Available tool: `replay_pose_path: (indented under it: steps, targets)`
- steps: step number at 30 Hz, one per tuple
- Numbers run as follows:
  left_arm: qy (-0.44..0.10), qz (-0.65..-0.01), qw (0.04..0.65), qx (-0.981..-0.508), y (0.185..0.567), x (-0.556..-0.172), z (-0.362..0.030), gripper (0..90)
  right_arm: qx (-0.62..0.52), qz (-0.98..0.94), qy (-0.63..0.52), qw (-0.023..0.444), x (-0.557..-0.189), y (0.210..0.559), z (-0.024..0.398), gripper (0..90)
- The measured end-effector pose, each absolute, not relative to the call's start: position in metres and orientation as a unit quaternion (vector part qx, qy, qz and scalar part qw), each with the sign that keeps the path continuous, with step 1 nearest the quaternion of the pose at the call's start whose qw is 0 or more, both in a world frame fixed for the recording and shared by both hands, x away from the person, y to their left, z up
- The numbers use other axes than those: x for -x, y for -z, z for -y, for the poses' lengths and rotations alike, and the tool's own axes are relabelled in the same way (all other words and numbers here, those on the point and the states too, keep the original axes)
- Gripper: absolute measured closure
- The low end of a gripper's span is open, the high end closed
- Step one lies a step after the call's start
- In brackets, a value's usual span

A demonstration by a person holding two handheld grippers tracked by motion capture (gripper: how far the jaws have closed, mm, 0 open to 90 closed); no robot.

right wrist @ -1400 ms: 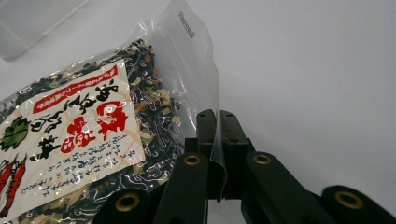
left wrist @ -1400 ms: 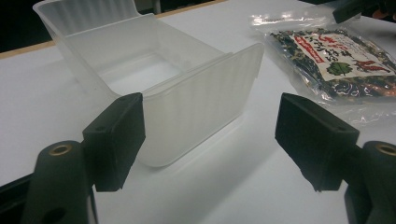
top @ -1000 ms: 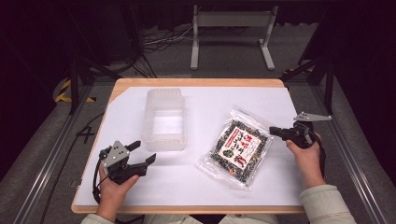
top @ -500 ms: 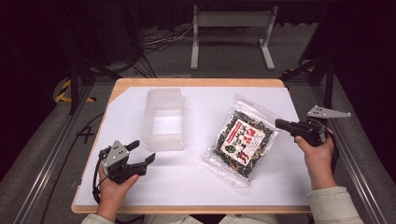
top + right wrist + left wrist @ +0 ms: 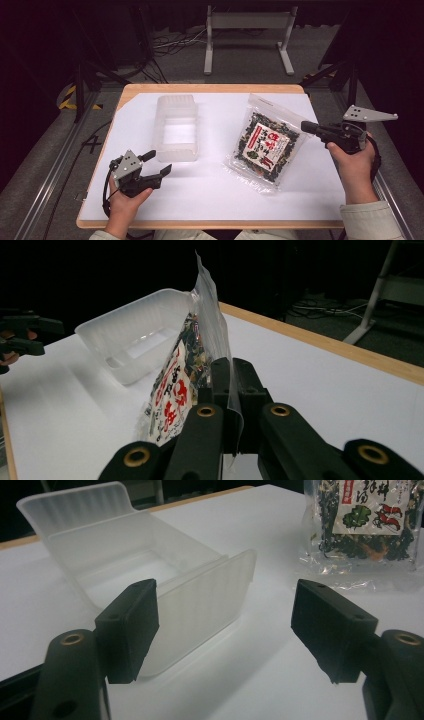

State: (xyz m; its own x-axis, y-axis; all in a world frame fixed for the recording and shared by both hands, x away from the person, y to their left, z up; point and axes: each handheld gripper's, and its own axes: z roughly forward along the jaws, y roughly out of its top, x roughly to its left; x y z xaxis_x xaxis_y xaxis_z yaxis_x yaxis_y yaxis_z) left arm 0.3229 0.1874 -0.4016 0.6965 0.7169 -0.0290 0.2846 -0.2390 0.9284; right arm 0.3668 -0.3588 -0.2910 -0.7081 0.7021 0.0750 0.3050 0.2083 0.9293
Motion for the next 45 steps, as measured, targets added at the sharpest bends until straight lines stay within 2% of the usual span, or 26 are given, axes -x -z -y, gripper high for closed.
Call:
replay_pose_path:
  steps: [7, 11, 15, 23, 30, 39, 45]
  targets:
    - [-0.173, -0.335, 0.55, -0.745, 0.395, -0.324, -0.186, 25.0, -0.304, -0.76, -0.539, 0.199, -0.357, 0.271, 0.35, 90.0]
    - [-0.196, -0.325, 0.547, -0.746, 0.397, -0.323, -0.186, 24.3, -0.29, -0.761, -0.543, 0.204, -0.353, 0.262, 0.345, 90.0]
    - [-0.197, -0.299, 0.552, -0.753, 0.4, -0.324, -0.18, 33.0, -0.274, -0.758, -0.562, 0.186, -0.349, 0.253, 0.339, 90.0]
    - [-0.22, -0.282, 0.56, -0.747, 0.394, -0.324, -0.171, 28.2, -0.246, -0.766, -0.561, 0.194, -0.344, 0.238, 0.322, 90.0]
    - [-0.19, -0.274, 0.582, -0.742, 0.382, -0.329, -0.159, 27.5, -0.221, -0.766, -0.576, 0.181, -0.347, 0.23, 0.307, 90.0]
    - [-0.182, -0.262, 0.587, -0.744, 0.37, -0.336, -0.144, 25.4, -0.198, -0.775, -0.575, 0.173, -0.351, 0.223, 0.287, 90.0]
    - [-0.177, -0.256, 0.594, -0.742, 0.362, -0.339, -0.136, 22.8, -0.183, -0.773, -0.588, 0.151, -0.357, 0.221, 0.275, 90.0]
